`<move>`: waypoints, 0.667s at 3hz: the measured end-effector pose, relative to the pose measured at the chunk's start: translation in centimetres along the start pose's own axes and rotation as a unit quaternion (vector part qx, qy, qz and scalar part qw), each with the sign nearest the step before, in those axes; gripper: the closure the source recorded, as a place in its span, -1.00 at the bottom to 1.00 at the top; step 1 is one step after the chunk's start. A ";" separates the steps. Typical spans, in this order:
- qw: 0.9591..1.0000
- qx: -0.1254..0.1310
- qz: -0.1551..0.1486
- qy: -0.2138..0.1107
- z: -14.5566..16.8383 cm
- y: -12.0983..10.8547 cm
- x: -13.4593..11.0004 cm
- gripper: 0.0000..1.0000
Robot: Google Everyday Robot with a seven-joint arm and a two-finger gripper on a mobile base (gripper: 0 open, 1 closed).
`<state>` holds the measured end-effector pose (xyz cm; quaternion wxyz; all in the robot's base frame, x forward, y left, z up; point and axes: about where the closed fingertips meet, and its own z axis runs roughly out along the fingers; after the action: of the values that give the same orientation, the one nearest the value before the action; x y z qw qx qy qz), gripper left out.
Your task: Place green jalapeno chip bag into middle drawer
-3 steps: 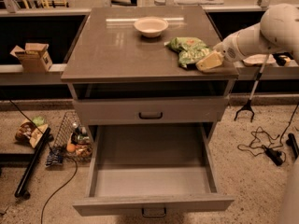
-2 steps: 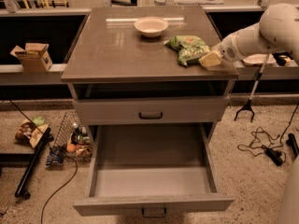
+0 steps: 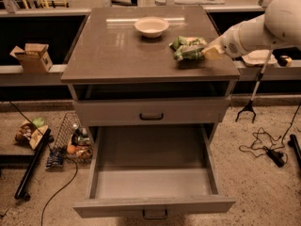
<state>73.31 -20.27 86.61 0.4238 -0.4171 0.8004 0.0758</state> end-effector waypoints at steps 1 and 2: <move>1.000 0.009 -0.016 -0.018 -3.1 1.4 -1.4 1.00; 0.999 0.030 -0.006 -0.029 -8.0 2.7 -1.4 1.00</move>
Offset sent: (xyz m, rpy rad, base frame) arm -0.1212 -0.0423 0.0895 0.0318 -0.1109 -0.0935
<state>66.79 -21.48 92.07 0.4593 -0.4065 0.7875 0.0611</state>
